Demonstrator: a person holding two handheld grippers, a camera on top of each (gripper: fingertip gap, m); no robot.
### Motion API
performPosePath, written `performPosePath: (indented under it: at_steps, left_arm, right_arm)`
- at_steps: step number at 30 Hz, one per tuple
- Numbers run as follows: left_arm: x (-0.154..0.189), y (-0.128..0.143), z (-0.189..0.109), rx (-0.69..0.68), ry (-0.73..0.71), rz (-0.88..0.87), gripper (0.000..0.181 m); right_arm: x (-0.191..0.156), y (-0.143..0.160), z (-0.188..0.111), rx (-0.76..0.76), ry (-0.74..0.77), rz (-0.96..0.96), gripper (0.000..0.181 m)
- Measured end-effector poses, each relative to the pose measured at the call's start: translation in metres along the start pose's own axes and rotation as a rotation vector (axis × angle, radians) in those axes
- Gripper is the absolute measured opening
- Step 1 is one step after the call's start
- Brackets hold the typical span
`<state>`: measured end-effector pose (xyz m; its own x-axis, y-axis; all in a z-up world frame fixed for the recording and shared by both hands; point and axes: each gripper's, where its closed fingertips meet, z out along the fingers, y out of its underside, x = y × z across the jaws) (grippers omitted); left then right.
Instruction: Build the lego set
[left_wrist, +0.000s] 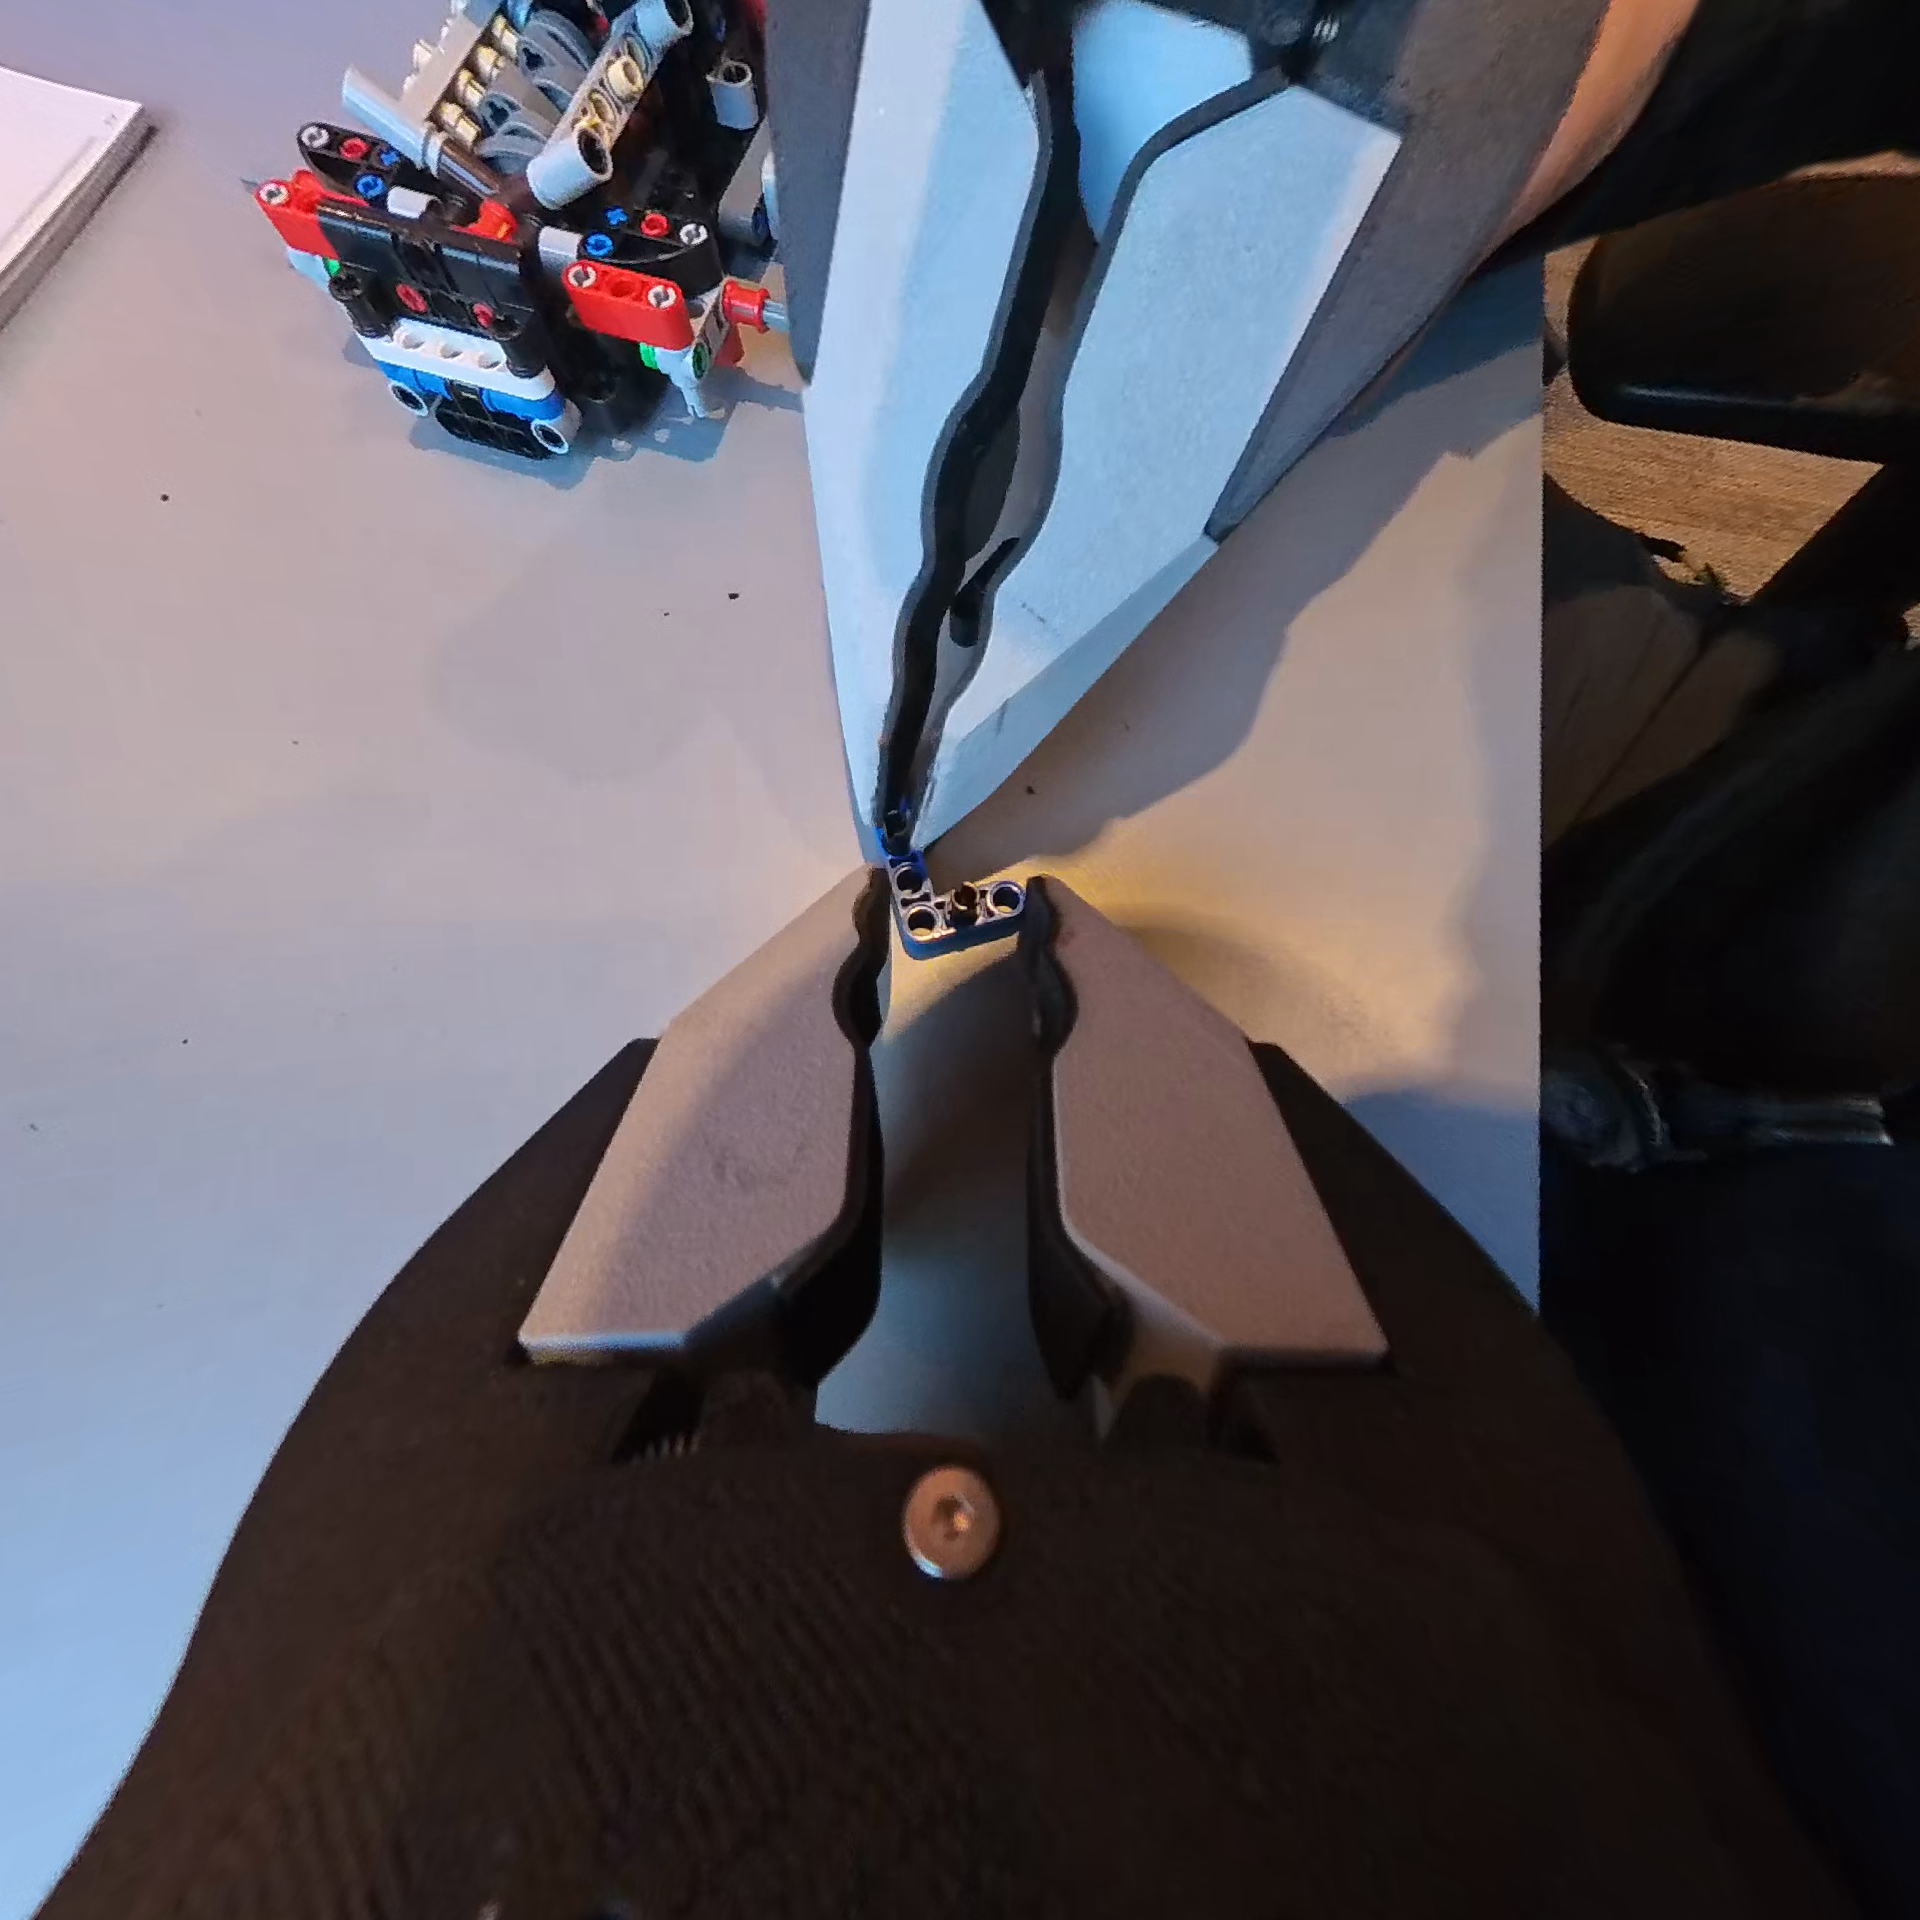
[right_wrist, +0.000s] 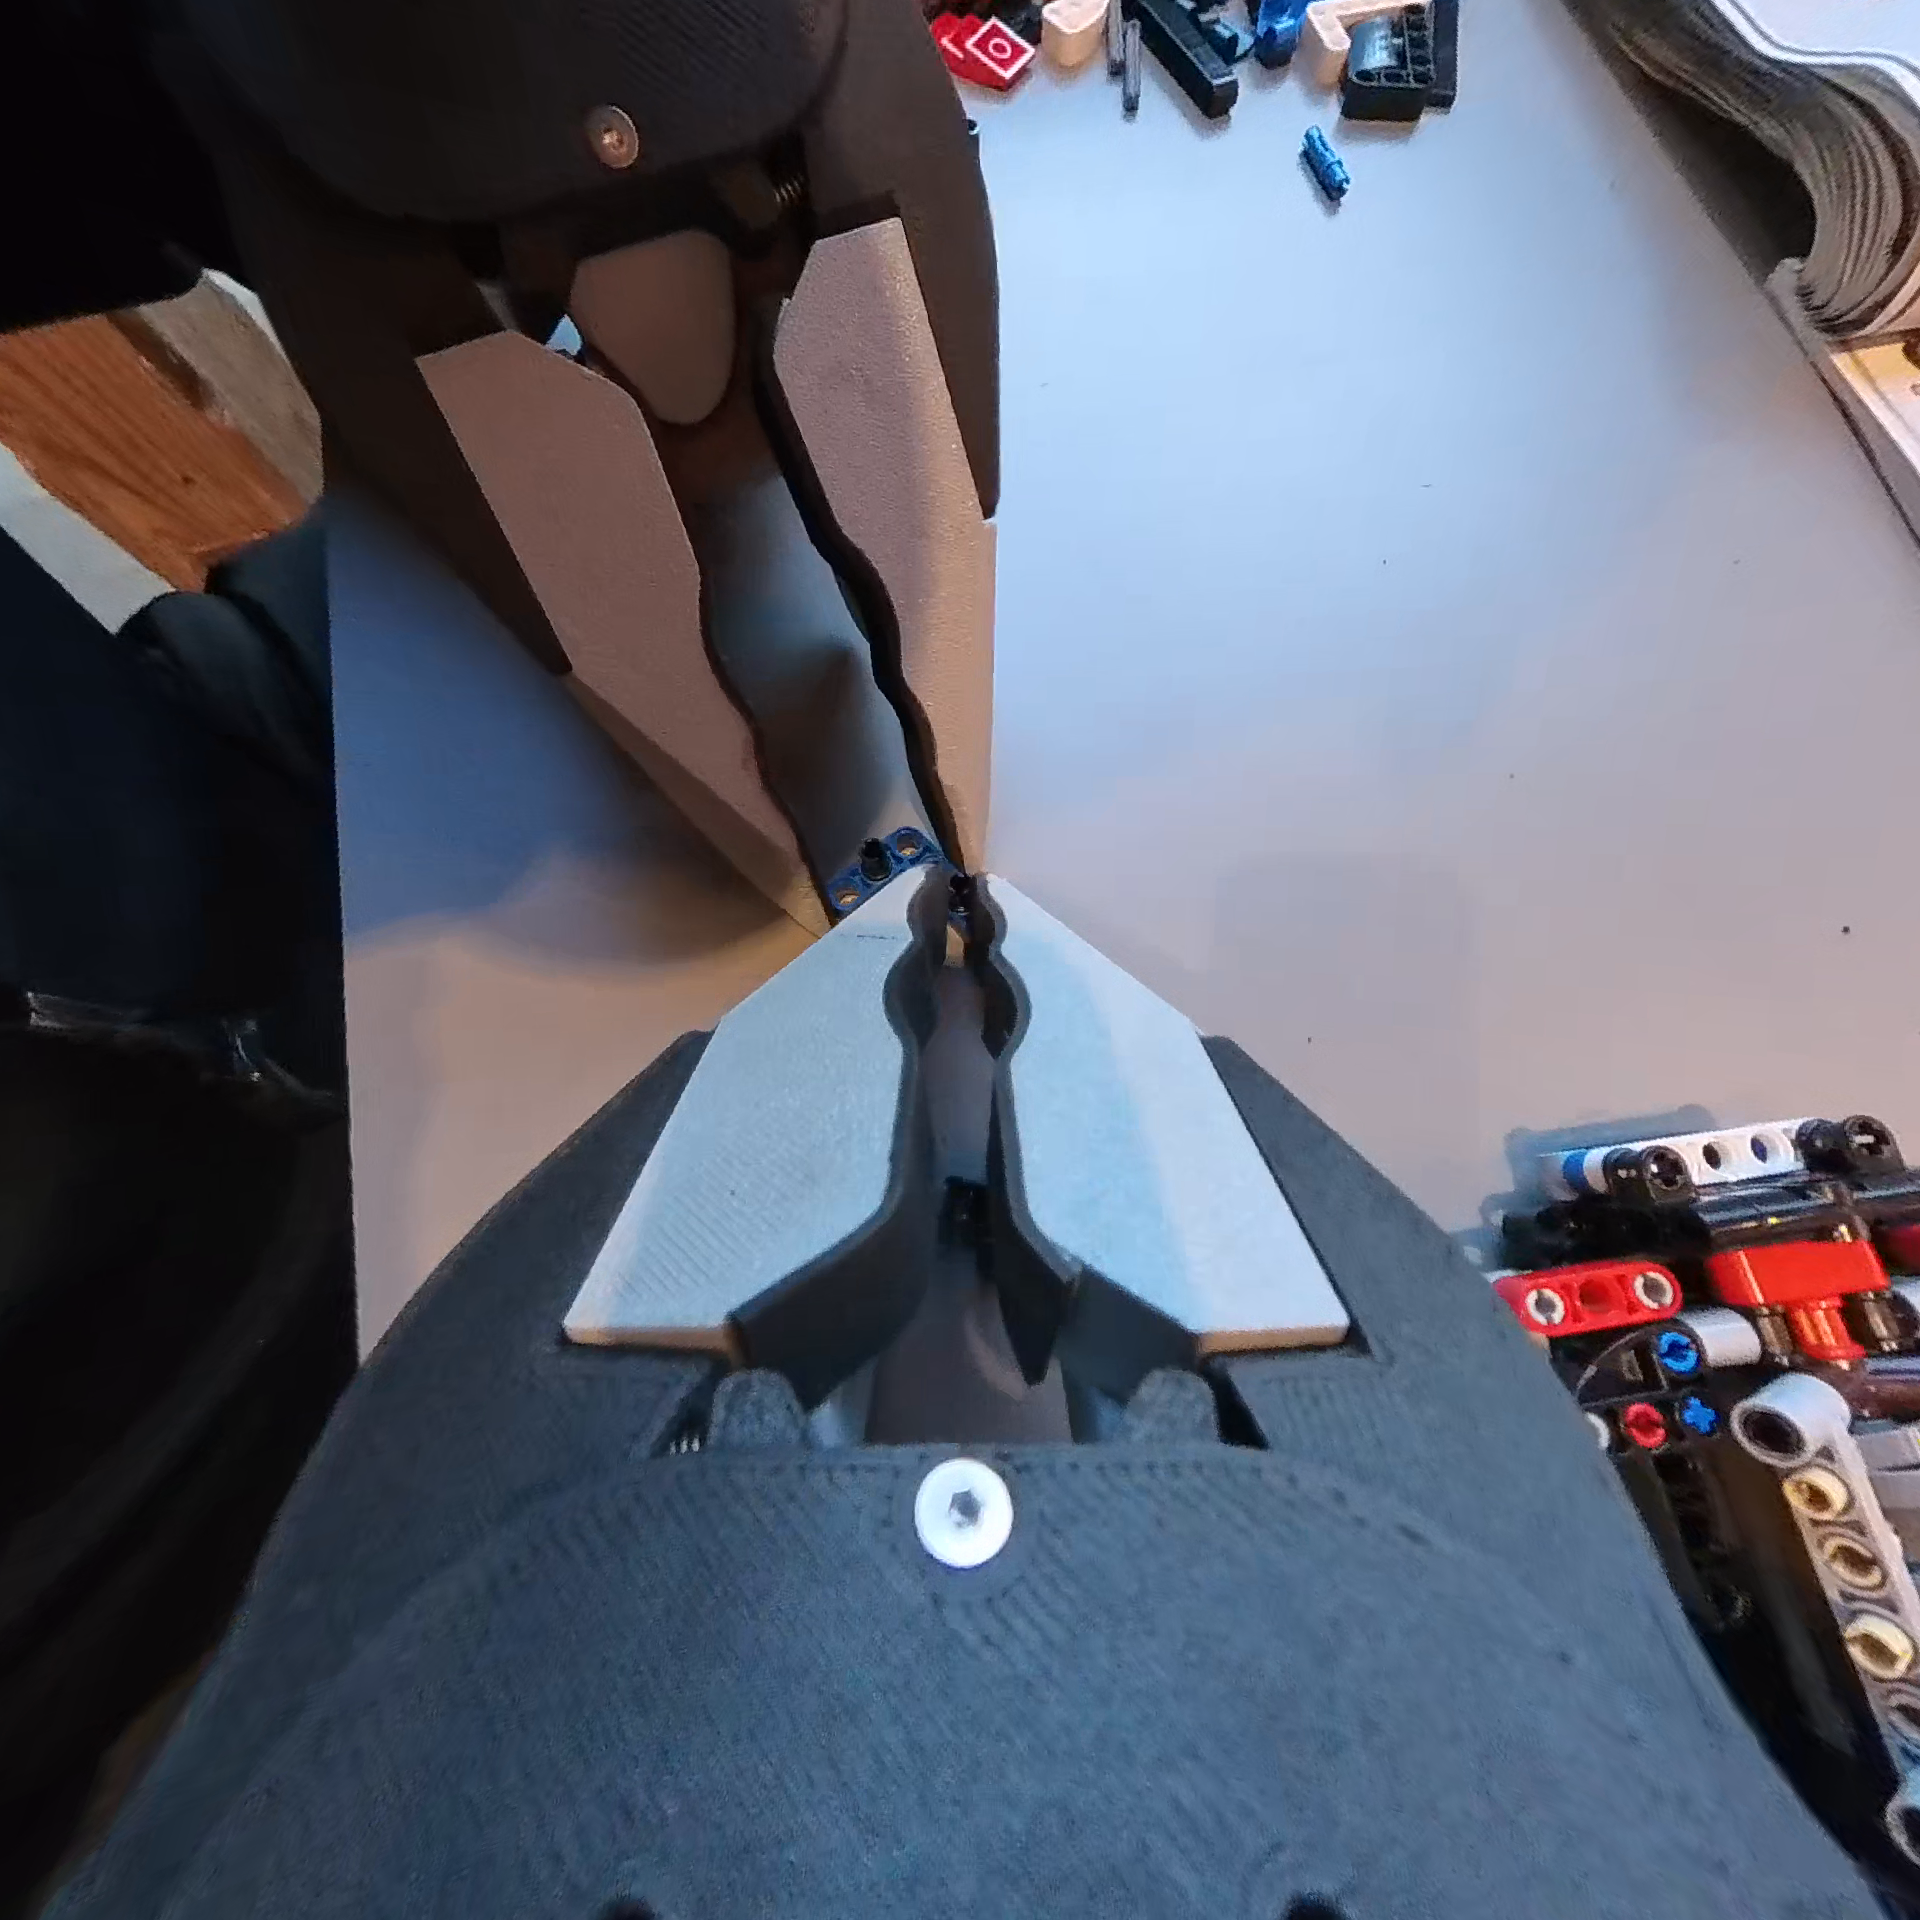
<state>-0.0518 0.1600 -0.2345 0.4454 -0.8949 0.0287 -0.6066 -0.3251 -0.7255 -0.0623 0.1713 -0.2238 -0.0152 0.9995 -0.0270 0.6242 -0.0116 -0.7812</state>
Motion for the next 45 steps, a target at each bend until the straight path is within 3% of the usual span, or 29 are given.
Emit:
performPosePath:
  at_steps: [6, 9, 13, 16, 19, 22, 24, 27, 29, 31, 32, 33, 35, 38, 43, 45]
  left_arm:
    - [-0.001, 0.000, -0.001, 0.001, 0.009, -0.016, 0.024]
    - [-0.002, 0.000, -0.002, 0.004, 0.008, -0.036, 0.047]
    - [-0.007, -0.002, -0.014, 0.047, -0.023, -0.101, 0.060]
    - [-0.009, -0.021, -0.038, 0.134, -0.088, -0.123, 0.058]
    - [0.011, -0.057, -0.056, 0.206, -0.119, -0.033, 0.051]
    - [0.035, -0.084, -0.056, 0.184, -0.175, 0.147, 0.037]
    - [0.042, -0.088, -0.054, 0.152, -0.220, 0.211, 0.024]
    - [0.044, -0.080, -0.051, 0.140, -0.202, 0.166, 0.029]
    - [0.038, -0.068, -0.046, 0.129, -0.203, 0.125, 0.022]
    - [0.023, -0.046, -0.031, 0.068, -0.230, 0.103, 0.022]
    - [0.013, -0.031, -0.023, 0.026, -0.247, 0.068, 0.019]
    - [0.007, -0.018, -0.018, -0.009, -0.253, 0.041, 0.025]
    - [0.000, 0.001, -0.015, -0.035, -0.261, -0.006, 0.032]
    - [0.006, 0.006, -0.022, 0.006, -0.232, -0.047, 0.033]
    - [0.063, -0.025, -0.015, 0.097, -0.058, -0.018, 0.036]
    - [0.079, -0.037, -0.002, 0.088, -0.054, 0.043, 0.038]
  right_arm:
    - [0.015, -0.009, -0.025, 0.111, 0.035, 0.238, 0.015]
    - [0.016, -0.025, -0.041, 0.237, -0.066, 0.476, 0.029]
    - [0.013, -0.038, -0.053, 0.321, -0.156, 0.687, 0.052]
    - [0.009, -0.038, -0.055, 0.333, -0.151, 0.764, 0.059]
    - [-0.003, -0.039, -0.051, 0.328, -0.165, 0.799, 0.066]
    - [-0.019, -0.044, -0.046, 0.331, -0.192, 0.803, 0.075]
    - [-0.025, -0.043, -0.043, 0.327, -0.184, 0.791, 0.082]
    - [-0.024, -0.036, -0.037, 0.318, -0.164, 0.779, 0.081]
    - [-0.023, -0.029, -0.027, 0.285, -0.158, 0.763, 0.081]
    - [-0.012, -0.015, -0.014, 0.236, -0.078, 0.720, 0.072]
    - [-0.009, -0.009, -0.010, 0.201, -0.064, 0.710, 0.056]
    - [-0.007, -0.011, -0.013, 0.207, -0.067, 0.693, 0.047]
    - [0.008, -0.019, -0.030, 0.286, 0.036, 0.619, 0.057]
    - [0.026, -0.013, -0.058, 0.301, 0.183, 0.537, 0.056]
    - [0.033, 0.003, -0.097, 0.356, 0.292, 0.484, 0.056]
    - [0.032, 0.010, -0.111, 0.382, 0.318, 0.475, 0.055]
